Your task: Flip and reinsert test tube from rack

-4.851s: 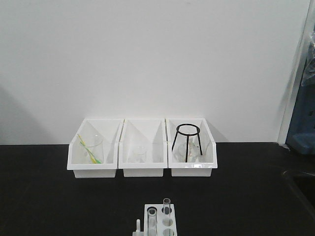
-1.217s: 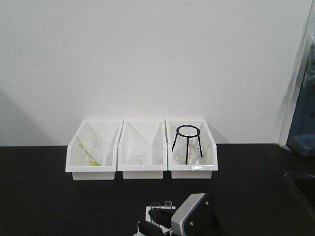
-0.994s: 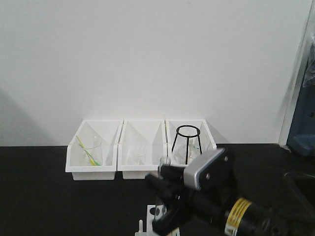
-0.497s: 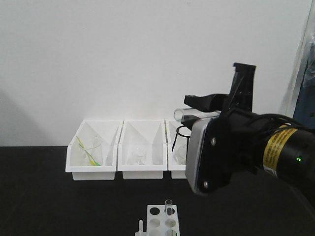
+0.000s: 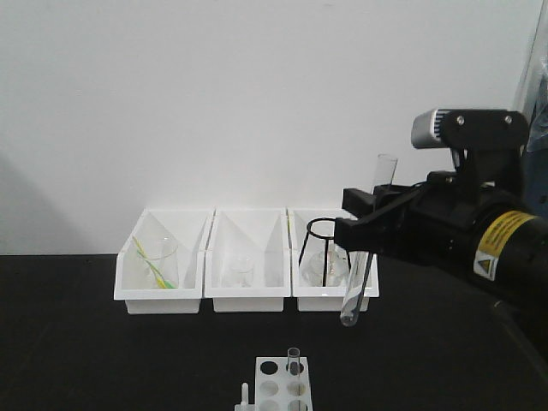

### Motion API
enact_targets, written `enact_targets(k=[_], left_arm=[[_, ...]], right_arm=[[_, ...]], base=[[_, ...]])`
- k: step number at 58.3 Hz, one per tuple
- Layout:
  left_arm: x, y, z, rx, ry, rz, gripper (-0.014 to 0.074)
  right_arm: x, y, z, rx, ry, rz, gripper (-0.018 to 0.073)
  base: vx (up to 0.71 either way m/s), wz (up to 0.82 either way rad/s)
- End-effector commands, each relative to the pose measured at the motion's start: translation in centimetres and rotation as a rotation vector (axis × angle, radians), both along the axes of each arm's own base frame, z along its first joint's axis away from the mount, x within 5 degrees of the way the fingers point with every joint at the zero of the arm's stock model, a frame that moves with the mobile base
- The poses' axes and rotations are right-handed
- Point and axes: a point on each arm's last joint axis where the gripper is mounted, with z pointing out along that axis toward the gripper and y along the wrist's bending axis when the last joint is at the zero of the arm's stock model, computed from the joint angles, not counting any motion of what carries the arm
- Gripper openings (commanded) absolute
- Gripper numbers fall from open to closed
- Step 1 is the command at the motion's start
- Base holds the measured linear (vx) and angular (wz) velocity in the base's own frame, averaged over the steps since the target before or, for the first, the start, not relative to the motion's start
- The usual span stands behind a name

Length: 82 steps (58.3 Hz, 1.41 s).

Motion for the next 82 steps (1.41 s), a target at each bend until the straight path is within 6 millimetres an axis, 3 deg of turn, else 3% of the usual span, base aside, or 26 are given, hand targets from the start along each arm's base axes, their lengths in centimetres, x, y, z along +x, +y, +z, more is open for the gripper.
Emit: enact_targets(k=[1,13,21,41,67,82], left_arm=[[0.0,-0.1,0.9,-0.021,-0.09,-0.014,-0.0006],[0.0,-0.1,0.9,-0.021,-0.09,-0.014,-0.0006],[0.0,-0.1,0.9,-0.021,-0.09,-0.014,-0.0006],[0.0,-0.1,0.9,-0.021,-0.09,-0.014,-0.0006],[0.0,-0.1,0.9,-0.021,-0.09,-0.014,-0.0006],[0.0,-0.1,0.9,-0.021,-0.09,-0.014,-0.0006]], right_arm=[[-0.7,0.4,0.9,0.057,-0.142,0.083,-0.0002],[-2.5,2.1,-5.0,0.001,-0.353,0.355,-0.0002],[-2.2,3.0,-7.9,-0.052,-0.397,0.427,-0.0002],[-0.9,4.2,-10.4,0.037,-0.331,0.485,-0.0002],[-0.1,5.2,-13.7,-0.04,-0.255,0.558,-0.0002],[0.8,5.7,-16.8,-0.061,-0.16,0.563,0.002]], base=[[0.0,0.0],[0.0,0.0],[0.0,0.0],[0.0,0.0],[0.0,0.0],[0.0,0.0]])
